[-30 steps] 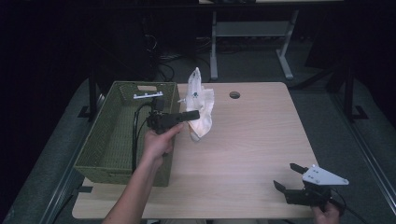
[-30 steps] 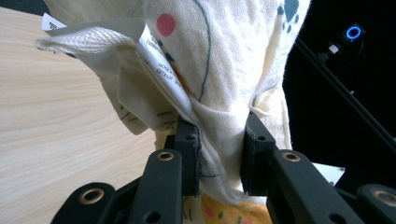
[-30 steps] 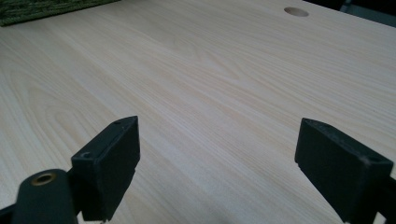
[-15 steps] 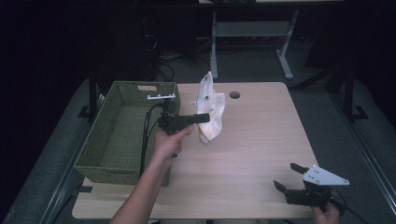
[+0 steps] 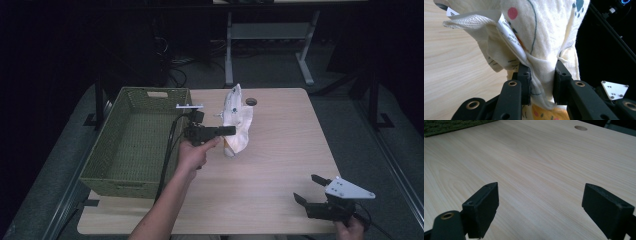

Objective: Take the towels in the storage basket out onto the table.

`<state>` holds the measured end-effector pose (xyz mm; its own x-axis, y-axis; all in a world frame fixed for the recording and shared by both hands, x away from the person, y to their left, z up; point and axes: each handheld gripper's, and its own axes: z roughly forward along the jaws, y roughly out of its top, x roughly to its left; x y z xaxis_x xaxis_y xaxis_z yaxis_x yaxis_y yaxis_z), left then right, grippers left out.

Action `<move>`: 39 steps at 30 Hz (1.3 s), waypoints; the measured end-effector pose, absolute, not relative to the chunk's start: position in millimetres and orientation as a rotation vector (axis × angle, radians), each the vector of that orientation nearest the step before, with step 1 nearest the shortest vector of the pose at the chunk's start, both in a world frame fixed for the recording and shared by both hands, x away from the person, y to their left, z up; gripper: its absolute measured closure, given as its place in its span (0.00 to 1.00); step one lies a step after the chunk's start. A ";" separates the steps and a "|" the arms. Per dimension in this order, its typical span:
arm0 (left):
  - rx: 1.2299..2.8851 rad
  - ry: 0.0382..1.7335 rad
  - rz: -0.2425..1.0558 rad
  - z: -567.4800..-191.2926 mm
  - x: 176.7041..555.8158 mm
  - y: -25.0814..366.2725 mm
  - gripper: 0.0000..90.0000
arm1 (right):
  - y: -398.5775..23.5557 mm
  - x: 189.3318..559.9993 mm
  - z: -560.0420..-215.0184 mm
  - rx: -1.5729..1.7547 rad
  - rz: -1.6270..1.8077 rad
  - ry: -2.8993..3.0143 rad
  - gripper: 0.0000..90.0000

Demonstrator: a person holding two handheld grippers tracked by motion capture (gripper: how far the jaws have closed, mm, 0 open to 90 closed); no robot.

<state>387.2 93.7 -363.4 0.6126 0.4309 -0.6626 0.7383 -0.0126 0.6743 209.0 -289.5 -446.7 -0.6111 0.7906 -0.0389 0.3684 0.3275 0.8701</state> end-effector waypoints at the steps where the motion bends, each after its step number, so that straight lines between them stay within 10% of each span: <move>1: 1.643 0.985 -0.320 -363.4 387.2 93.7 0.81 | -289.5 208.7 -446.6 1.025 1.220 2.138 0.15; 39: 1.803 1.072 -0.299 -416.5 402.9 23.9 0.80 | -291.8 207.8 -446.3 1.024 1.238 2.132 0.15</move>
